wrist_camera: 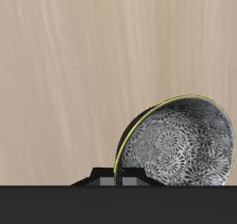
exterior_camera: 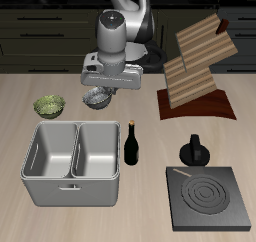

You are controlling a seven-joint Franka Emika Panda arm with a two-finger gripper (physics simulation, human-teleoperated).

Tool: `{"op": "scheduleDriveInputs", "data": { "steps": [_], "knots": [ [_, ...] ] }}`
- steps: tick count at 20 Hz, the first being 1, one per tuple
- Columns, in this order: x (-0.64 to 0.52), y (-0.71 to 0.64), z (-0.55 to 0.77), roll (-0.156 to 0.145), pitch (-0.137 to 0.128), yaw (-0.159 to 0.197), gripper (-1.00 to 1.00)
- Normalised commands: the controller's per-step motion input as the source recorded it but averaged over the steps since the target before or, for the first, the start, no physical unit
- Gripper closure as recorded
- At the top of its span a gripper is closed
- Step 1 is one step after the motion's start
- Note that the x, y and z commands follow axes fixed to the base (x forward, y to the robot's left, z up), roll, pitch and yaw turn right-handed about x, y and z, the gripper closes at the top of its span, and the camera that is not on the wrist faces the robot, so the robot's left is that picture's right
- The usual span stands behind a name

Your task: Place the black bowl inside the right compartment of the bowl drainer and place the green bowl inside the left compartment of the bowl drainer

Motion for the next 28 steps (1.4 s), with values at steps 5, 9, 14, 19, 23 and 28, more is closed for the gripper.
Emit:
{"op": "scheduleDriveInputs", "data": {
  "steps": [5, 9, 14, 19, 23, 28],
  "knots": [
    [-0.17, 0.03, 0.33, 0.013, -0.035, 0.018, 1.0],
    [-0.16, -0.03, 0.34, 0.004, -0.042, 0.024, 1.0],
    [-0.2, -0.08, 0.46, -0.002, -0.052, 0.03, 1.0],
    [-0.11, -0.09, 0.3, -0.003, -0.036, 0.017, 1.0],
    [-0.01, -0.1, 0.24, -0.008, -0.023, -0.001, 1.0],
    [0.02, 0.0, 0.18, -0.002, -0.015, -0.003, 1.0]
  ]
}}
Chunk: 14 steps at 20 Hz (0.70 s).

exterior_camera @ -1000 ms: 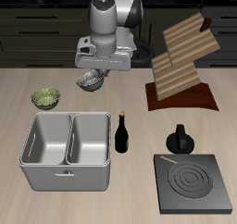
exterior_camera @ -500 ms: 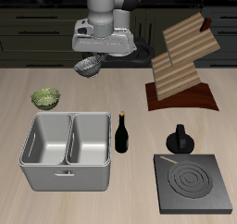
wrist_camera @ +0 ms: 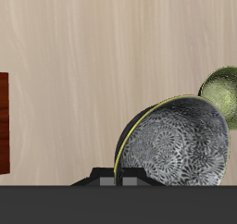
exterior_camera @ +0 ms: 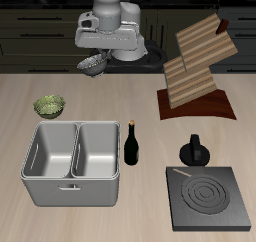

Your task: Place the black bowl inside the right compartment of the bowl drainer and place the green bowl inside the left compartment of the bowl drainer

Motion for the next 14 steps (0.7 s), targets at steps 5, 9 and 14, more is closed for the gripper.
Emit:
{"op": "scheduleDriveInputs", "data": {
  "steps": [5, 9, 14],
  "knots": [
    [0.09, 0.0, 0.23, -0.005, -0.022, -0.01, 1.0],
    [0.12, -0.01, 0.15, 0.002, -0.011, -0.004, 1.0],
    [0.24, 0.05, 0.31, -0.022, -0.024, 0.015, 1.0]
  ]
}}
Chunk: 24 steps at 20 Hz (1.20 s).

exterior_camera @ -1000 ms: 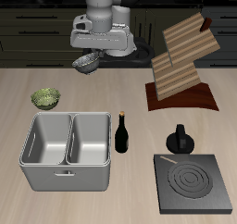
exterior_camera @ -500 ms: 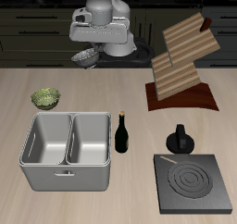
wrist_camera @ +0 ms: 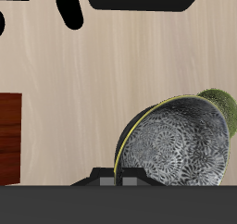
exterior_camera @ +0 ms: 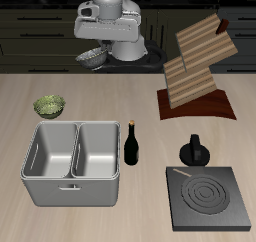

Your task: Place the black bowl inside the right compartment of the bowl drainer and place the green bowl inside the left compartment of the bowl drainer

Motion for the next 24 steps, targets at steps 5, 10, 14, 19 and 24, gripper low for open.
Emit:
{"op": "scheduleDriveInputs", "data": {
  "steps": [5, 10, 14, 19, 24],
  "knots": [
    [0.29, 0.03, 0.29, -0.023, -0.023, 0.023, 1.0],
    [0.27, -0.02, 0.17, -0.021, 0.004, 0.019, 1.0],
    [0.34, 0.02, 0.22, -0.007, -0.001, 0.003, 1.0],
    [0.38, -0.06, 0.13, -0.035, 0.004, -0.021, 1.0],
    [0.24, -0.04, 0.03, -0.036, 0.0, 0.01, 1.0]
  ]
}}
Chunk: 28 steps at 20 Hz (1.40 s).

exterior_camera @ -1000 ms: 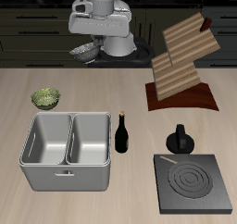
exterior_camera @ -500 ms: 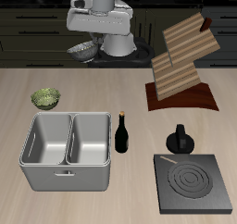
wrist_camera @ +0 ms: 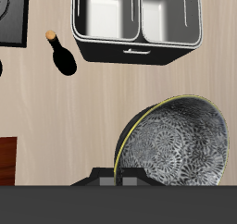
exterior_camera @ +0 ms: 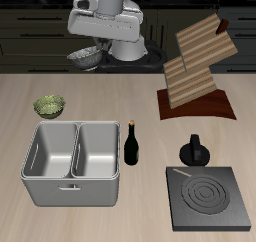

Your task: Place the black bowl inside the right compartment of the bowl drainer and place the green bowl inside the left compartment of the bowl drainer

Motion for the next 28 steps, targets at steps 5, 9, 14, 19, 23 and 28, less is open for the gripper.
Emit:
{"op": "scheduleDriveInputs", "data": {
  "steps": [5, 9, 14, 19, 23, 28],
  "knots": [
    [0.34, -0.2, 0.07, -0.032, 0.007, -0.018, 1.0],
    [0.4, -0.31, 0.03, -0.052, 0.008, -0.011, 1.0],
    [0.28, -0.19, -0.04, -0.027, 0.015, -0.002, 1.0],
    [0.31, -0.15, -0.07, -0.02, 0.017, 0.011, 1.0],
    [0.31, -0.13, -0.06, -0.024, 0.026, -0.003, 1.0],
    [0.25, -0.09, 0.02, -0.02, 0.002, 0.007, 1.0]
  ]
}}
